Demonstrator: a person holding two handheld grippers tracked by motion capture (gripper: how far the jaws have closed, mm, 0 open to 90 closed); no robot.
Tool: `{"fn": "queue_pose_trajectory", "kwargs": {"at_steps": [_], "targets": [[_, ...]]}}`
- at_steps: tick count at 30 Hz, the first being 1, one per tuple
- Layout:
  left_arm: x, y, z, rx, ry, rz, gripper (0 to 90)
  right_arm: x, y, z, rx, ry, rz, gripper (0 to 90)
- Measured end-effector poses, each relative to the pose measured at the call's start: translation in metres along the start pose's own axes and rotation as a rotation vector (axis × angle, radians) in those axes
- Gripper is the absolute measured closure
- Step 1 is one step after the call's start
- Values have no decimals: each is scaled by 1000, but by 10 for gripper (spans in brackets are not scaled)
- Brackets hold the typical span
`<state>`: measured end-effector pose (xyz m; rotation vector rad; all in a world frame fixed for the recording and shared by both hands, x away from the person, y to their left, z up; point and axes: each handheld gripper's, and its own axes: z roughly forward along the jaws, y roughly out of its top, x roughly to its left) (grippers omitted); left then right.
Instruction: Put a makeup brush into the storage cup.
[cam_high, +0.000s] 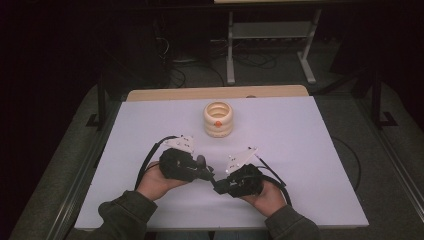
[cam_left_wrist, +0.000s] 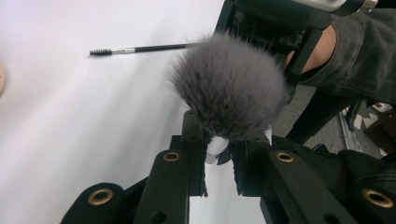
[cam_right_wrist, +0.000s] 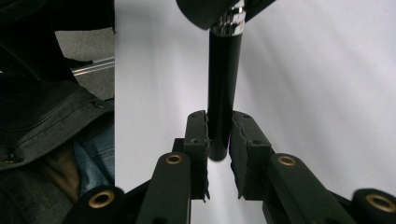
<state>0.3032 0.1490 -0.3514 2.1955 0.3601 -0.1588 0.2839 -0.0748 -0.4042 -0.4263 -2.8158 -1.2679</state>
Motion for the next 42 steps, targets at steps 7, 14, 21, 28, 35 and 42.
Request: {"fn": "queue_pose_trajectory", "kwargs": {"at_steps": [7,14,21,28,35,42], "targets": [[-2,4,4,10,-2,14,765,1,1,0,-3,2,-9,785],[0,4,6,18,15,18,704,-1,0,-3,-44,9,8,786],[2,5,9,20,12,12,770,-2,-1,-4,-51,14,31,737],[13,4,6,30,42,-18,773,-8,-6,-17,-83,2,86,655],[24,4,6,34,61,-36,773,-17,-19,-34,-106,-55,128,560],[30,6,7,36,70,-53,773,-23,-32,-48,-120,-104,168,498]]}}
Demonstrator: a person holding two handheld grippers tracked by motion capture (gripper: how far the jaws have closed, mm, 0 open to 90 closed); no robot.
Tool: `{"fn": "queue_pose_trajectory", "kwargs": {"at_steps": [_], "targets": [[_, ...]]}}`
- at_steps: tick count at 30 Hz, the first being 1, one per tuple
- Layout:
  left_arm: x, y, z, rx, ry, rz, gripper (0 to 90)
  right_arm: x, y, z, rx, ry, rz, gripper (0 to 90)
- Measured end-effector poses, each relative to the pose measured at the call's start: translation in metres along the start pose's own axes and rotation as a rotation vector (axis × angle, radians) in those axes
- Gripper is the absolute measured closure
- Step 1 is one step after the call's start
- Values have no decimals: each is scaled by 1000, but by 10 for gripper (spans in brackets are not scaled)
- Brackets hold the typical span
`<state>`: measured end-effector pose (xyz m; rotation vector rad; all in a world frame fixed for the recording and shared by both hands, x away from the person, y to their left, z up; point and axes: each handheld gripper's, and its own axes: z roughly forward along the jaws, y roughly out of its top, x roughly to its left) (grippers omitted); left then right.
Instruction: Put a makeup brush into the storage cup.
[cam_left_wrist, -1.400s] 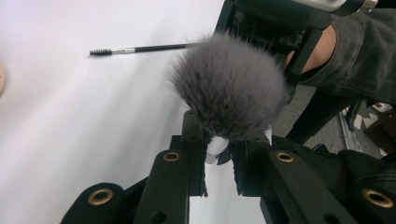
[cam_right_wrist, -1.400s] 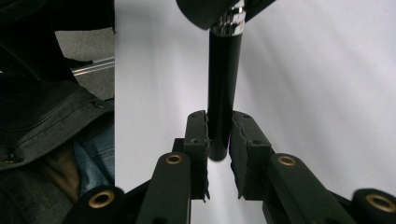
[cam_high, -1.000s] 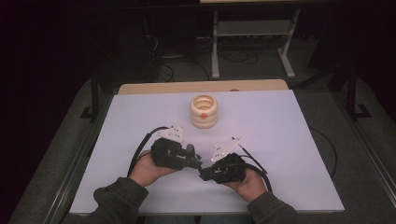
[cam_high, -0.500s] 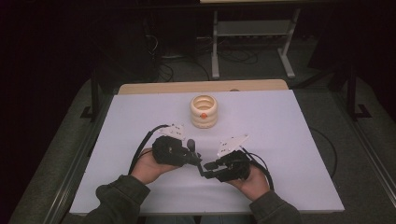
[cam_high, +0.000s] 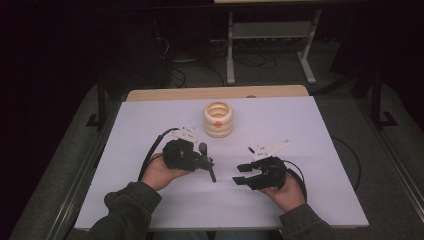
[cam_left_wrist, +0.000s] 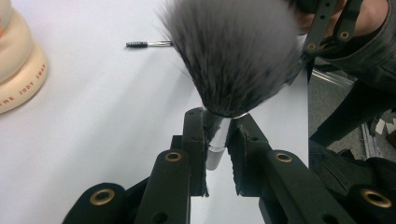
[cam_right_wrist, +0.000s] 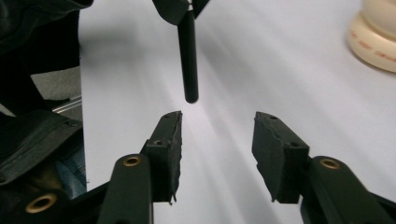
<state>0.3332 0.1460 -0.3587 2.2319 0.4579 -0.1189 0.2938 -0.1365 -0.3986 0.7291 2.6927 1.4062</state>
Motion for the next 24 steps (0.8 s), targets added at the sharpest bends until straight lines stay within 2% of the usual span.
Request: {"fn": "queue_pose_trajectory", "kwargs": {"at_steps": [14,19,24], "targets": [[9,7,-5,-7,18,-5,773,-8,-15,-19,-22,-65,60,366],[12,9,-8,-4,26,-11,773,-8,-16,-26,-18,-91,44,351],[18,13,-10,-12,35,-24,773,-12,-20,-33,-25,-105,60,327]]}}
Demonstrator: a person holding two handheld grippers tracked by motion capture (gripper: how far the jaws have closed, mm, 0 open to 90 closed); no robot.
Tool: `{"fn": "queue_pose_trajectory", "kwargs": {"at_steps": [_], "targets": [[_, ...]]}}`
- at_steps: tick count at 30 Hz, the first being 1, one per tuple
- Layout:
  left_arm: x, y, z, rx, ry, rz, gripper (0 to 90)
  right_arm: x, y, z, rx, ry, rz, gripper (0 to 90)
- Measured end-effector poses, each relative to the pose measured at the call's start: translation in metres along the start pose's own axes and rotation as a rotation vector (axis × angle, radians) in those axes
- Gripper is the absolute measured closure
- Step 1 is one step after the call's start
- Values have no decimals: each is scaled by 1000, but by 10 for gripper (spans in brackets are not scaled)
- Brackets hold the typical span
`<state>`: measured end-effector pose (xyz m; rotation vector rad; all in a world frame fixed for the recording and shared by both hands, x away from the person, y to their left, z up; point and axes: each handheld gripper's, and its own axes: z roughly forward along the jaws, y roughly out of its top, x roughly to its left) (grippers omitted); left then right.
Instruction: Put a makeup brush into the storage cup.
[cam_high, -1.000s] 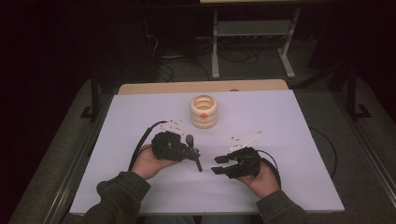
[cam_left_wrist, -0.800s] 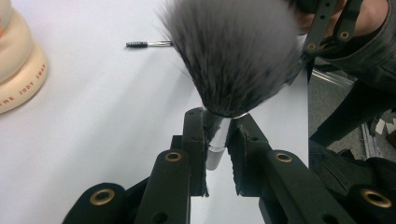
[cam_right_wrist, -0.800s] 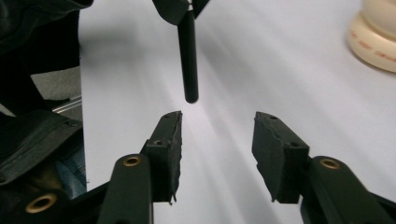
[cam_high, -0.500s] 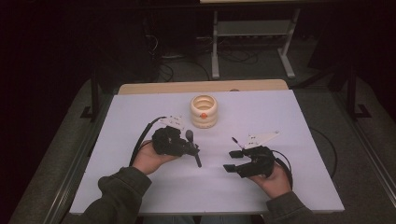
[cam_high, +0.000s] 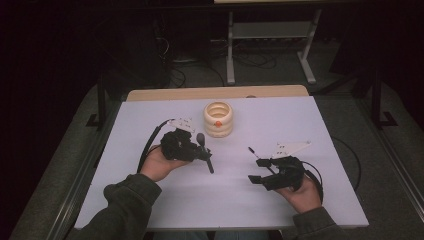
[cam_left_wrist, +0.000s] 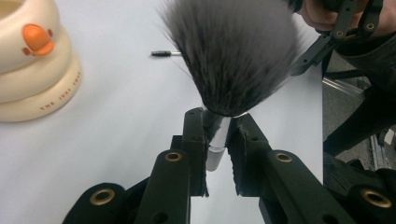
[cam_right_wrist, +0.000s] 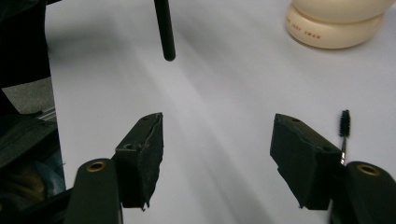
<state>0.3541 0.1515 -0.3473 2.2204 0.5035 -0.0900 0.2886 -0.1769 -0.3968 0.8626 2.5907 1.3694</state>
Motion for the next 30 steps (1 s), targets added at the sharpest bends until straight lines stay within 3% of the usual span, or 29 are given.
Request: {"fn": "queue_pose_trajectory", "kwargs": {"at_steps": [14,30], "targets": [[16,22,-9,-15,40,-25,774,-7,-16,-16,-13,-56,18,280],[38,57,-17,-15,71,-43,774,-8,-15,-16,-4,-63,20,277]]}}
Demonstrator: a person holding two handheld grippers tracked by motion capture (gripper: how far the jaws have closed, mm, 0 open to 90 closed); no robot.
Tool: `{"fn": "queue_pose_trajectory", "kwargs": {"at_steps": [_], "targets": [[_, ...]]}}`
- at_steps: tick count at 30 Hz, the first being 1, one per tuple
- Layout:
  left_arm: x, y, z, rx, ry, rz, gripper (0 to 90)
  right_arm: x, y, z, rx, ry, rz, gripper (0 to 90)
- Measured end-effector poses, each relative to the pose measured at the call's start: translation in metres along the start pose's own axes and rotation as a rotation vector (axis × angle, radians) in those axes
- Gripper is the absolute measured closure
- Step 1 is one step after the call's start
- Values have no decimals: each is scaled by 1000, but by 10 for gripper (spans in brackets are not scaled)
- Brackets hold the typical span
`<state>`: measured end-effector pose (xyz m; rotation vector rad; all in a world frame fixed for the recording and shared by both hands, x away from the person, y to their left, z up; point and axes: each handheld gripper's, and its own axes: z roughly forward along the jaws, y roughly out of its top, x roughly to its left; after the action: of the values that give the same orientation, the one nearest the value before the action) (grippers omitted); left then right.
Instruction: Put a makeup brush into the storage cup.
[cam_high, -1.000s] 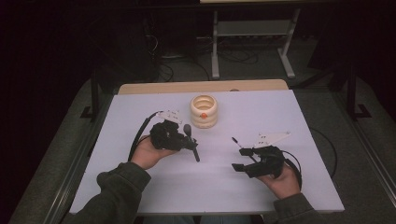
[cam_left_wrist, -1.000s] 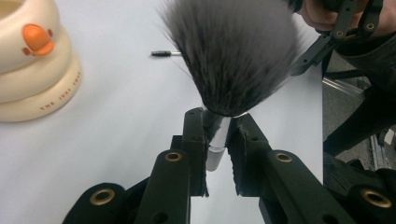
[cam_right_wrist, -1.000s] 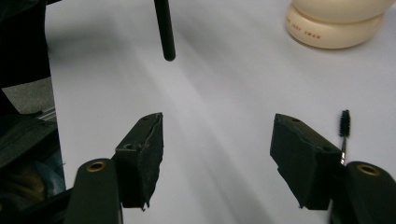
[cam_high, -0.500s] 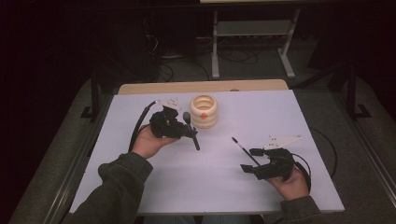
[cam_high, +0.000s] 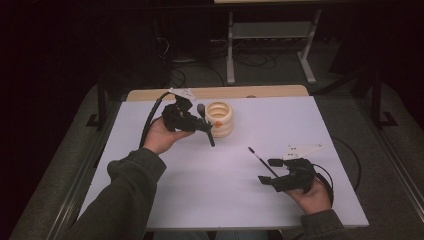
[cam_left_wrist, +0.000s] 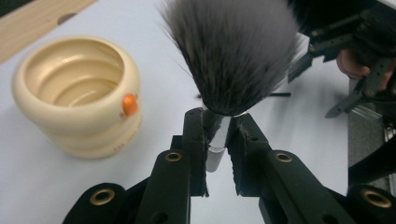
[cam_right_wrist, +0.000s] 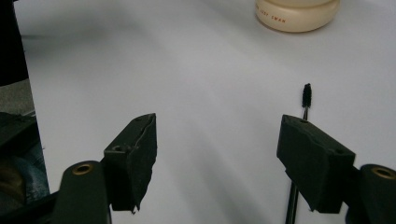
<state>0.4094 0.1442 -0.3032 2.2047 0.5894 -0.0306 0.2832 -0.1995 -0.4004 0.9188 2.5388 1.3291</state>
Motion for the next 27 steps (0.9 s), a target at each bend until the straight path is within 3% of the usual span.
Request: {"fn": "queue_pose_trajectory", "kwargs": {"at_steps": [27], "targets": [[43,56,0,-14,116,-66,774,-5,2,-3,-18,6,14,272]]}}
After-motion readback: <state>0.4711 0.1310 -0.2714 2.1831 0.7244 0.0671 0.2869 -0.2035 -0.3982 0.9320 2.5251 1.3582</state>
